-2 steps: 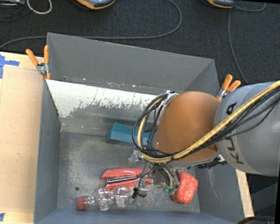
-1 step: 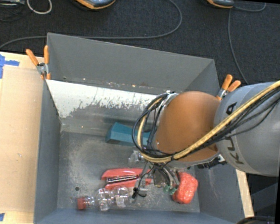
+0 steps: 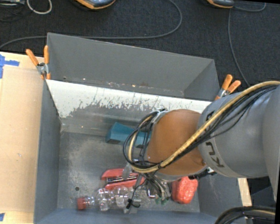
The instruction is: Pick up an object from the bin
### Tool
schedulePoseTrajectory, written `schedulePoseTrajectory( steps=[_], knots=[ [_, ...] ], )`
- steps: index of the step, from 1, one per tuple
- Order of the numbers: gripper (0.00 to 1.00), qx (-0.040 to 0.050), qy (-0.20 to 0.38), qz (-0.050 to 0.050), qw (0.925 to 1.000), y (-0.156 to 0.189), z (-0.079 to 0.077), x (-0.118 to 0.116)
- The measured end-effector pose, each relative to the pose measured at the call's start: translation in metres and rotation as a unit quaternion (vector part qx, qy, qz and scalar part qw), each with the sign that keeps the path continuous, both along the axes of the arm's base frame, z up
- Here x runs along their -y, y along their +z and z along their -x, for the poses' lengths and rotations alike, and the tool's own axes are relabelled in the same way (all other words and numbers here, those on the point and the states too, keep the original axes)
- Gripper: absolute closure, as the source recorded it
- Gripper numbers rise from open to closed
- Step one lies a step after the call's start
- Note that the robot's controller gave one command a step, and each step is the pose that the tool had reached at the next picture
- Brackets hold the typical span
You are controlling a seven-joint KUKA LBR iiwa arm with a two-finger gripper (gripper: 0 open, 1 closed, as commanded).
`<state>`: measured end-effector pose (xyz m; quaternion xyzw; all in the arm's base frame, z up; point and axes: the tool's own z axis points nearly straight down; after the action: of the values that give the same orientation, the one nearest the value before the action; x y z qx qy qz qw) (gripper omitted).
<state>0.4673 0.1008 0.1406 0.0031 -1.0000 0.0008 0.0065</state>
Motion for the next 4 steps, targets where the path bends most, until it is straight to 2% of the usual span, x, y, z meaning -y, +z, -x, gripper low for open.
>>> schedulePoseTrajectory(
  steps=[1,2,3,4],
  knots=[
    [0.0,0.0071,0.003,-0.002,1.0,0.008,-0.013,-0.011],
    [1.0,0.0016,-0.003,-0.001,1.0,-0.048,-0.007,0.004],
    [1.0,0.0015,-0.004,-0.001,1.0,-0.048,-0.007,0.004],
    [0.0,-0.0013,-0.007,-0.001,1.0,0.06,-0.012,0.003]
  ],
)
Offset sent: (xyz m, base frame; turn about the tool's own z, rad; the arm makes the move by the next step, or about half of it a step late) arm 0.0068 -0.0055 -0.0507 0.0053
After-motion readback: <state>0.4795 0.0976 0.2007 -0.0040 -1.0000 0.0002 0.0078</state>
